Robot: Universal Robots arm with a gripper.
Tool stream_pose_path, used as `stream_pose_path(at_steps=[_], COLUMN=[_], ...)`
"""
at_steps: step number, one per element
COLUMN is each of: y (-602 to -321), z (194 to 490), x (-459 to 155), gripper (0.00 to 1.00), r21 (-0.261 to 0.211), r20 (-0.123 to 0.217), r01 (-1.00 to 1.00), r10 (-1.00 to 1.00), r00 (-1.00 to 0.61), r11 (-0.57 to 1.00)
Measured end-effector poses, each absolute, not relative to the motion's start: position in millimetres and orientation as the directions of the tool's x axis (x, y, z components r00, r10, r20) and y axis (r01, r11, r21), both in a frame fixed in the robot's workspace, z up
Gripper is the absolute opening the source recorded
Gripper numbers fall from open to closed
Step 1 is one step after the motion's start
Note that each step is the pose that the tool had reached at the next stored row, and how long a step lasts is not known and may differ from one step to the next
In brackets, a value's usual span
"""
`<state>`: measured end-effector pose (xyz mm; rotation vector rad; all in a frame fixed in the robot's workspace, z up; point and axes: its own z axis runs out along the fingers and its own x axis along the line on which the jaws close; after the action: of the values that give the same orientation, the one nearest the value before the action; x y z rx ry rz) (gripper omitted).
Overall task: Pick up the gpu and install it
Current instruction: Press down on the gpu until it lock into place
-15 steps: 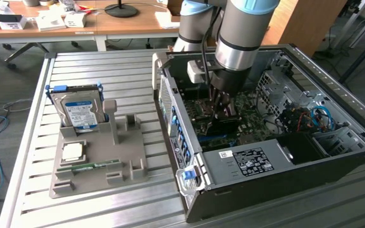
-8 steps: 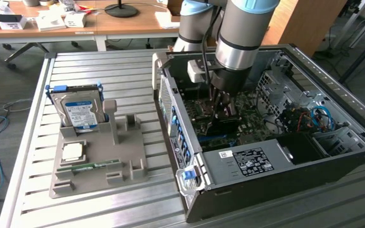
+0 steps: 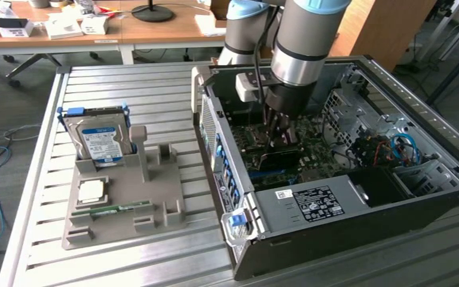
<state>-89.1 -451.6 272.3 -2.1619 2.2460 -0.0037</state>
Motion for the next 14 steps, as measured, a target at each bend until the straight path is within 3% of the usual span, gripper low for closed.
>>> stream_pose_path(at_steps=[14], y=[-450.7], z=[267.6], x=[-89.0], gripper=[0.11], r21=[-0.019], r20=[-0.017], r01=[-0.999], r10=[-0.999], r00=[-0.038], r11=[0.038])
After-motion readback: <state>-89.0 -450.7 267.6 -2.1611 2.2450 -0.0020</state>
